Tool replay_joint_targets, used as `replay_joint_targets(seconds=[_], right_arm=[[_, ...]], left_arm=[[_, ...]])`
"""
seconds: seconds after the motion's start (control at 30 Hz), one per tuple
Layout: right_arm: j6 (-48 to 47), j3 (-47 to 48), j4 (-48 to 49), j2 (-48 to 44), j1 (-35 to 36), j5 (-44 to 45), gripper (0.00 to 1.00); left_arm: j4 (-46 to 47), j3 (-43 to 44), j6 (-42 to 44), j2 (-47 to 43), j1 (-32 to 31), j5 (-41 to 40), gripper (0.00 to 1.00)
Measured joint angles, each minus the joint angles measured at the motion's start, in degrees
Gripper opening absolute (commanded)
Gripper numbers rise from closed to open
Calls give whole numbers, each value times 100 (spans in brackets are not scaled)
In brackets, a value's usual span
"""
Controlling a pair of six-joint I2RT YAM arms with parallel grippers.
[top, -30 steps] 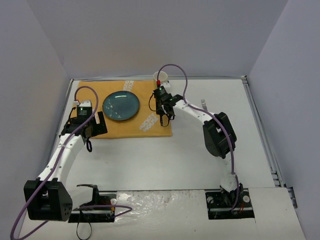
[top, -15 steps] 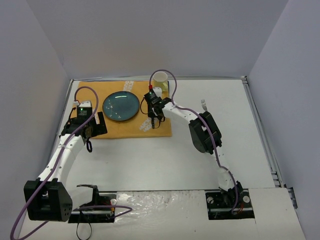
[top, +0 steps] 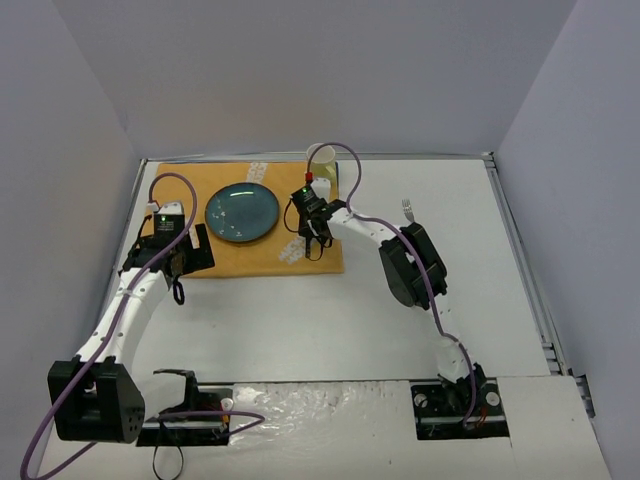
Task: Set the dinner table for one person
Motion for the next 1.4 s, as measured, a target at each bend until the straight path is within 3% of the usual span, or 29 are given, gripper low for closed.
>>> replay_joint_targets(seconds=[0.27, 0.63, 0.77, 1.0, 1.1, 1.23, 1.4], right_arm=[[-19, -96, 15, -57, -61, -1, 1], [-136, -108, -8, -101, -56, 2, 51], [-310, -109, -172, -186, -60, 23, 62], [-905, -456, -322, -1146, -152, -65, 66], [-1529, -883, -235, -1906, -557, -406, 66], [-2213, -1379, -106, -2573, -1655, -786, 65], [-2890, -1736, -131, -2610, -2971, -1265, 64]], left_arm=[[0, 0, 0, 0, 0, 0, 97], [0, 0, 0, 0, 0, -2, 97], [0, 0, 0, 0, 0, -2, 97], [-2, 0, 0, 0, 0, -2, 97], [-4, 0, 0, 0, 0, -2, 97], [-4, 0, 0, 0, 0, 0, 97], [-6, 0, 0, 0, -2, 2, 97]])
